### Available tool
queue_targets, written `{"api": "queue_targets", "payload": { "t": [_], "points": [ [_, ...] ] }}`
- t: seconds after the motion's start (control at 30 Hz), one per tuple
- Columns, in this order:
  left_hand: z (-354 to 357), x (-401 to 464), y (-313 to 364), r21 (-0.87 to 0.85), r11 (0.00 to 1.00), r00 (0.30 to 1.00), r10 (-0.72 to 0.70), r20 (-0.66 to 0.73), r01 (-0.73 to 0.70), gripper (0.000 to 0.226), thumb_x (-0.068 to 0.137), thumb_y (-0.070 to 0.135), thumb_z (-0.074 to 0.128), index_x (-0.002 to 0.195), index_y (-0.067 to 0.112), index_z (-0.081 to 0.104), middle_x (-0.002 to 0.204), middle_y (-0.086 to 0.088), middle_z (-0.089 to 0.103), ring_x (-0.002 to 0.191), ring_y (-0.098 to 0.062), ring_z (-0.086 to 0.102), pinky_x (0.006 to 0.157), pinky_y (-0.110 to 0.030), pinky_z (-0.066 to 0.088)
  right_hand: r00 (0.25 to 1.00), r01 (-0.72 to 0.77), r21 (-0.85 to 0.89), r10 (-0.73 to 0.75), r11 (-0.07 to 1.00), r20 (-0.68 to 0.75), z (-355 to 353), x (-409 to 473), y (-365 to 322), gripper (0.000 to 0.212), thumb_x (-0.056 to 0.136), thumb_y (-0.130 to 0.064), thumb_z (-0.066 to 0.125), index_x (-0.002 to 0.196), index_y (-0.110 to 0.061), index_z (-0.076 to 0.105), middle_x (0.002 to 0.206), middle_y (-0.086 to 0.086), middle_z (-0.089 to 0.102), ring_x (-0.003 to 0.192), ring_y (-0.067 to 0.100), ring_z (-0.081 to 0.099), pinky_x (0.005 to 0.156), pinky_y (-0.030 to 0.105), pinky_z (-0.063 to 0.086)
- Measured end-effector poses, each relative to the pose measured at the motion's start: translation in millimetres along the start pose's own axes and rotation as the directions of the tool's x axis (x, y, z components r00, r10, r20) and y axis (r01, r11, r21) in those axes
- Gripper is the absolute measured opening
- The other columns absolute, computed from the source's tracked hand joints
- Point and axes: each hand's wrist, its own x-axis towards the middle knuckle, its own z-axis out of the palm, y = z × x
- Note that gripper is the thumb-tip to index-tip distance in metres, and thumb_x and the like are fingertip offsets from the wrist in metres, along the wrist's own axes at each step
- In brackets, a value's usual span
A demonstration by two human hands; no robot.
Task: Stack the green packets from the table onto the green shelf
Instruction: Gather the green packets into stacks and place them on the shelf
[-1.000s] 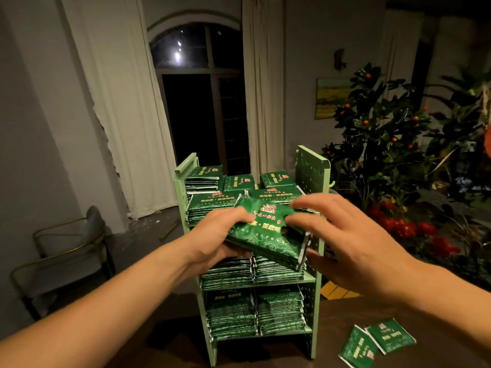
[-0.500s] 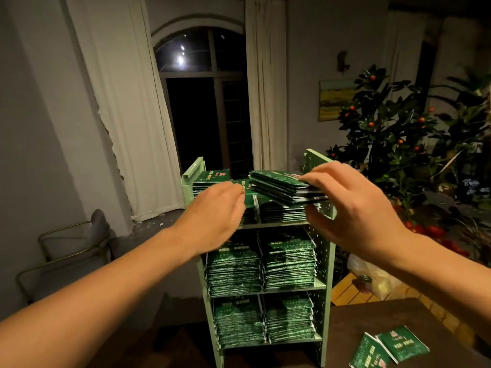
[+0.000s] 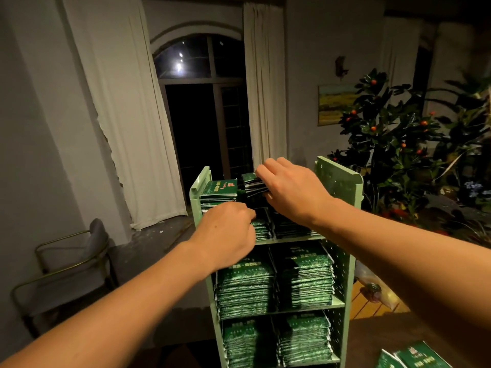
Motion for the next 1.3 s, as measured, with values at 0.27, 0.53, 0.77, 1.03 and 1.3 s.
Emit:
{"api": "queue_targets", "payload": {
  "t": [0.27, 0.53, 0.77, 1.03, 1.3],
  "points": [
    [2.3, -1.6, -1.8, 0.028, 1.000, 1.000, 0.008, -0.006, -0.008, 0.054, 0.081, 0.030, 0.028, 0.114, 0.014, 0.069, 0.115, -0.002, 0.068, 0.106, -0.023, 0.063, 0.089, -0.042, 0.053, 0.974, -0.041, 0.045, 0.030, 0.998, 0.226, 27.5, 20.0, -1.2, 0.037, 0.085, -0.018, 0.070, 0.118, -0.016, 0.052, 0.111, 0.003, 0.055, 0.098, 0.025, 0.055, 0.069, 0.037, 0.051],
    [0.3, -4.7, 2.0, 0.022, 0.999, 0.999, -0.028, 0.037, 0.027, 0.055, 0.080, 0.034, 0.028, 0.116, 0.013, 0.066, 0.118, -0.002, 0.066, 0.109, -0.022, 0.060, 0.089, -0.040, 0.052, 0.966, -0.133, 0.240, 0.072, 0.962, 0.247, 3.1, 8.5, 8.8, 0.013, 0.091, -0.019, 0.060, 0.103, -0.015, 0.063, 0.101, 0.002, 0.060, 0.085, 0.025, 0.060, 0.073, 0.039, 0.051],
    [-9.1, -3.0, 24.1, -0.001, 0.997, 0.989, 0.079, -0.128, -0.080, 0.027, 0.096, 0.027, 0.042, 0.111, 0.011, 0.058, 0.112, -0.003, 0.058, 0.105, -0.022, 0.048, 0.092, -0.033, 0.040, 0.936, -0.163, 0.196, 0.089, 0.967, 0.341, -45.3, -29.0, 8.7, 0.013, 0.091, -0.033, 0.059, 0.081, -0.025, 0.056, 0.070, -0.010, 0.055, 0.066, 0.017, 0.054, 0.059, 0.030, 0.043],
    [-2.8, 1.8, 88.6, -0.127, 0.964, 0.972, 0.230, -0.046, -0.234, 0.019, 0.098, 0.027, 0.045, 0.112, 0.016, 0.051, 0.103, -0.002, 0.054, 0.094, -0.025, 0.055, 0.077, -0.039, 0.046, 0.905, -0.218, 0.143, 0.145, 0.965, 0.401, -72.8, -97.1, 20.7, 0.039, 0.082, -0.050, 0.037, 0.074, -0.020, 0.061, 0.060, -0.005, 0.056, 0.054, 0.017, 0.050, 0.055, 0.036, 0.051],
    [55.1, 6.4, 158.5, -0.308, 0.909, 0.932, 0.336, 0.139, -0.281, 0.019, 0.099, 0.028, 0.046, 0.111, 0.015, 0.053, 0.108, -0.006, 0.057, 0.099, -0.029, 0.057, 0.082, -0.041, 0.047, 0.674, -0.513, 0.098, 0.329, 0.853, 0.662, -76.2, -193.2, 41.2, 0.032, 0.092, -0.034, 0.059, 0.062, -0.030, 0.048, 0.062, -0.003, 0.058, 0.056, 0.015, 0.052, 0.057, 0.033, 0.043]
  ]
}}
